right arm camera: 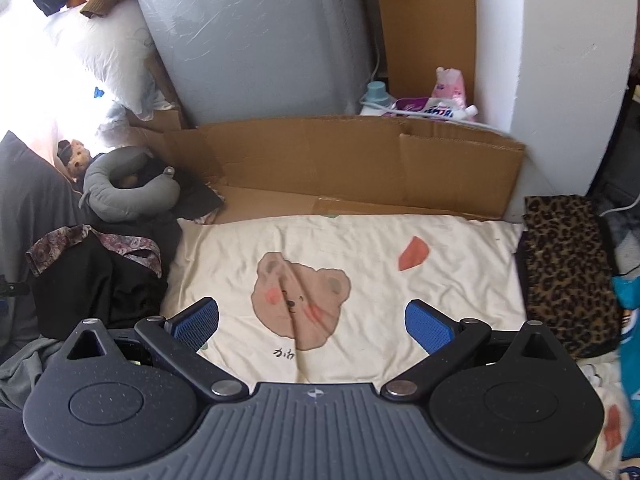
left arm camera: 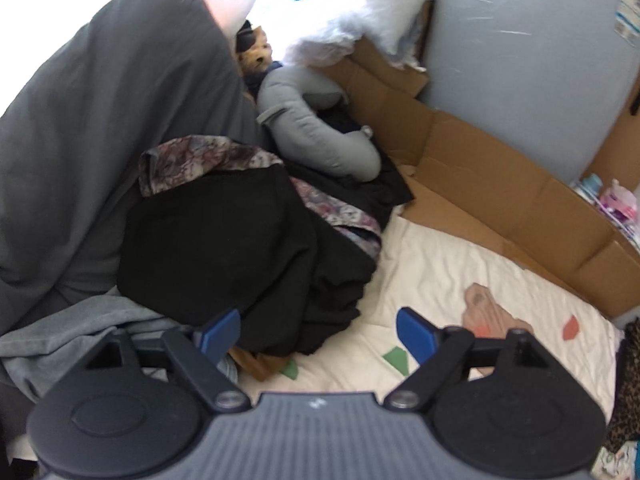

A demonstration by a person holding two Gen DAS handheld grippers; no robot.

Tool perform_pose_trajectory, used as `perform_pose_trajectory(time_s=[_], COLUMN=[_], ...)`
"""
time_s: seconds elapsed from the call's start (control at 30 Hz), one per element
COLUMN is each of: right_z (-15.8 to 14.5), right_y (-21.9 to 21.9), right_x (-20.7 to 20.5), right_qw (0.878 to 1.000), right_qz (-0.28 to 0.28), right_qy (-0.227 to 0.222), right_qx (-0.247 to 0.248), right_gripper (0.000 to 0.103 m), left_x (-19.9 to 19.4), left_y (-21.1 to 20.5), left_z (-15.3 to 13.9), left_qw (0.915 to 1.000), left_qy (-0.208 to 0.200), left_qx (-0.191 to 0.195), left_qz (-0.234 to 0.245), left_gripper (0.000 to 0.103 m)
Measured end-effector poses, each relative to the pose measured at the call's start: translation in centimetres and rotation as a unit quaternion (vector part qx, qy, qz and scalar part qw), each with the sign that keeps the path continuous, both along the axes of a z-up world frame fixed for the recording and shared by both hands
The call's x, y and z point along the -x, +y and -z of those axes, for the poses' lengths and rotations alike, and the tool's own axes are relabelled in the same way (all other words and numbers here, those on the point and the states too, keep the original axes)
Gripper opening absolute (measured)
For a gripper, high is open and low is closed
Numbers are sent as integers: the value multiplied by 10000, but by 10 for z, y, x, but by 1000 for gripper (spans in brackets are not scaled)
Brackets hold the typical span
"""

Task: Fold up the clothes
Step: 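Move the left tool toward the black hoodie on the clothes pile, then close the left tool on the black hoodie and lift it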

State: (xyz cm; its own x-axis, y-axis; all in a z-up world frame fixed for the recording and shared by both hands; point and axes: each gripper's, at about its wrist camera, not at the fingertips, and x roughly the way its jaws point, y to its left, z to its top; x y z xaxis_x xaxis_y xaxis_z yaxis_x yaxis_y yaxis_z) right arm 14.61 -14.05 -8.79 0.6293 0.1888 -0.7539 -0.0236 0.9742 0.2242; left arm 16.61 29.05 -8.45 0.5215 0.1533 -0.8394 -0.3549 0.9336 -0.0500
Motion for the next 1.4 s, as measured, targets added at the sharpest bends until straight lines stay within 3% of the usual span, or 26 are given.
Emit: perform_pose_trajectory(time_s=[0.17,0.37,0.7,1.07,1.27,1.4], right_z=[24,56,88,112,127,133], right_y=[4,8,8,14,16,17], right_x=[1,2,2,-6,-3,0], right_qw=[9993,9997,9991,9982,9974,9975], right_qz=[56,32,196,190,197,286], right_qy=[-232,34,265,537,671,603], right_qx=[-290,-236,-258,-197,-172,-226], right_gripper=[102,102,102,102,102,102], left_x=[-11,-22,-46,-78,-87,-87], left_y=[22,51,95,107,116,119], left_z=[30,62,118,181,202,210], left_qw=[9998,9989,9954,9905,9903,9917], left_qy=[148,321,775,1284,1264,1168], left_qx=[-105,-285,-158,-116,27,86], left_qz=[-91,-172,-539,-471,-573,-538], left_gripper=[87,92,93,93,92,84])
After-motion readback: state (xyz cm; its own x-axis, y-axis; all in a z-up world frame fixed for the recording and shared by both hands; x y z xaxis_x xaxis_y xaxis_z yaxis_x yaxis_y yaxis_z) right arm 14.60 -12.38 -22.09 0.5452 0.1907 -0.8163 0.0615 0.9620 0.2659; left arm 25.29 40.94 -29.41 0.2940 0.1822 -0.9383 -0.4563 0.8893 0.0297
